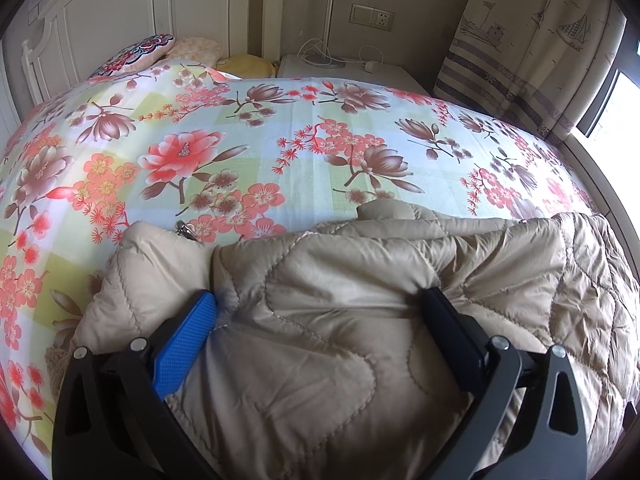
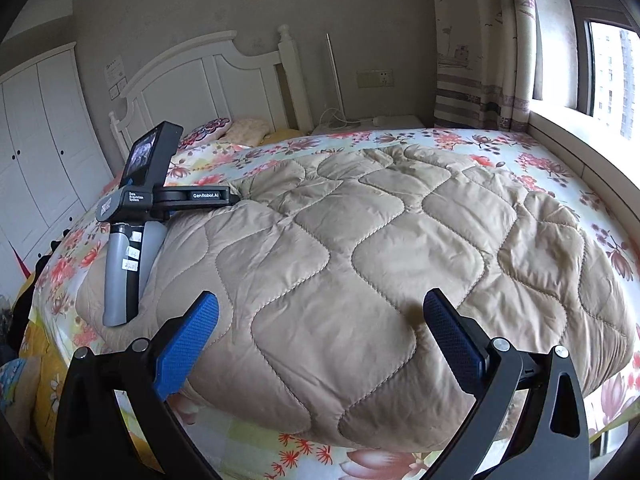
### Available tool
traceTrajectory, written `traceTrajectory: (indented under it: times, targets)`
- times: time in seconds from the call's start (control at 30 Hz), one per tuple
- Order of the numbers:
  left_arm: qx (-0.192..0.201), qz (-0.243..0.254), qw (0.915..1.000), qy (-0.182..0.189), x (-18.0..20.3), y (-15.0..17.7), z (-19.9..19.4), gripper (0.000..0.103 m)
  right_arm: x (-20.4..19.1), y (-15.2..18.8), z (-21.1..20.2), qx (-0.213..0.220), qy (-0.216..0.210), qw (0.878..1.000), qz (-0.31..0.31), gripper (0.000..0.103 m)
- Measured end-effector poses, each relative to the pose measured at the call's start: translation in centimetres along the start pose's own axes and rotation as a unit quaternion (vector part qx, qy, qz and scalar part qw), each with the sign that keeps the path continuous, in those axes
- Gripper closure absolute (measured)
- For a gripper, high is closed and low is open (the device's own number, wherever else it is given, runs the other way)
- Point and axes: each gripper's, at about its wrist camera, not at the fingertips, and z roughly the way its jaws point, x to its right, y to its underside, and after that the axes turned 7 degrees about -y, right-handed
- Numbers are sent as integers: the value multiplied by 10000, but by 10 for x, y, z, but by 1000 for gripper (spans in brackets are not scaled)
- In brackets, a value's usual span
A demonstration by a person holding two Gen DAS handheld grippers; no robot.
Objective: Fold large clothes
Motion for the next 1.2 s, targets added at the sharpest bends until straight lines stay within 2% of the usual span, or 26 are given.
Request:
traceTrajectory:
  times: [0.2,0.3,0.4,0.57,0.7,0.77,0.87,0.93,1.0,1.03,1.17,1.2]
  targets:
    - [2,0,10000,-4,0,0,0,2,-6,0,11,-79,83,9998,-179,5]
    - [3,0,10000,-5,0,0,0,2,3,-2,2,-45,-26,10000,-18,5]
    - [4,0,10000,-7,0,0,0,2,18,0,-9,-5,133,9997,183,5]
    - [6,0,10000,-7,0,0,0,2,41,14,-44,105,386,9990,202,5]
    - [6,1,10000,-8,0,0,0,2,64,38,-82,193,589,9979,172,5]
    - [6,0,10000,-7,0,0,0,2,80,53,-92,60,420,9981,449,5]
    - [-11,44,10000,-49,1,-1,1,2,104,74,-97,-157,-129,9945,1023,5]
    - [-59,76,10000,-22,3,-4,5,2,123,83,-92,-270,-530,9853,1602,5]
    - [-68,56,10000,-23,5,-6,5,2,141,89,-82,-292,-830,9708,2232,4]
    - [-49,44,10000,-18,5,-5,5,2,145,88,-83,-130,-901,9681,2334,4]
    - [2,-6,10000,17,4,-3,5,2,156,71,-58,-6,-1366,9492,2834,4]
    - [8,-14,10000,24,3,-3,4,2,155,64,-49,59,-1295,9467,2950,4]
